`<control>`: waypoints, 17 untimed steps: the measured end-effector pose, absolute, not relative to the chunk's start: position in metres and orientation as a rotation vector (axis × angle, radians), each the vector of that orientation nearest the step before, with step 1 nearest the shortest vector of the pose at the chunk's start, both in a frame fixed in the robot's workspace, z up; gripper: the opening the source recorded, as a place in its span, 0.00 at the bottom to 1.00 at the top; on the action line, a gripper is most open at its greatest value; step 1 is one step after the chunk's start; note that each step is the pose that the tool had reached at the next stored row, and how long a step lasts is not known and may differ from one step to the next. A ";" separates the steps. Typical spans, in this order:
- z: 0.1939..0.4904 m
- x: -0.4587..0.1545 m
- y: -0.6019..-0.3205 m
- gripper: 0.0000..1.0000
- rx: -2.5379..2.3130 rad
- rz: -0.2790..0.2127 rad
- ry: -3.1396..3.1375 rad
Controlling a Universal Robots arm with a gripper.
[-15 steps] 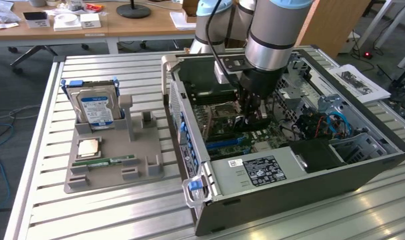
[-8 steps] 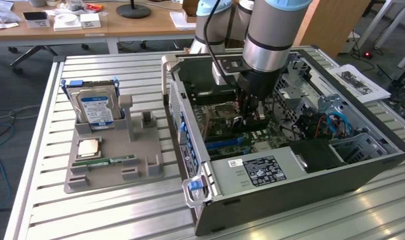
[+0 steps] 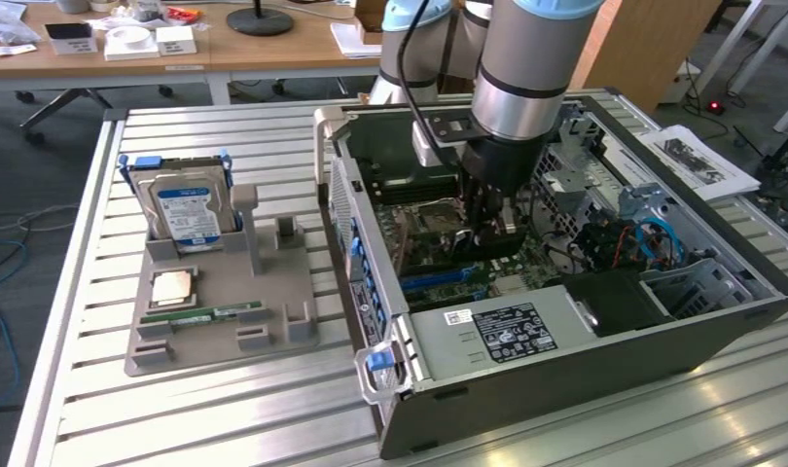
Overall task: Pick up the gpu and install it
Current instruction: 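Insert the gpu into the slot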
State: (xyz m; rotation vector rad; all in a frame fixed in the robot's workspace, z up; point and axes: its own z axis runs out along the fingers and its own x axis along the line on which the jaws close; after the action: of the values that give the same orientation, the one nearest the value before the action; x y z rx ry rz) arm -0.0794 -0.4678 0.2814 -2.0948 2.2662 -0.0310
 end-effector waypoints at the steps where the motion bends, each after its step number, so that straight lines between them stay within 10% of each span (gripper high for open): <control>1: 0.281 -0.079 -0.468 0.27 -2.095 -0.031 2.266; 17: 0.280 -0.083 -0.468 0.27 -2.096 -0.032 2.268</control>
State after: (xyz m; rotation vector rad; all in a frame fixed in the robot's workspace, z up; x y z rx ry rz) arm -0.0832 -0.4676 0.2801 -2.0959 2.2677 -0.0316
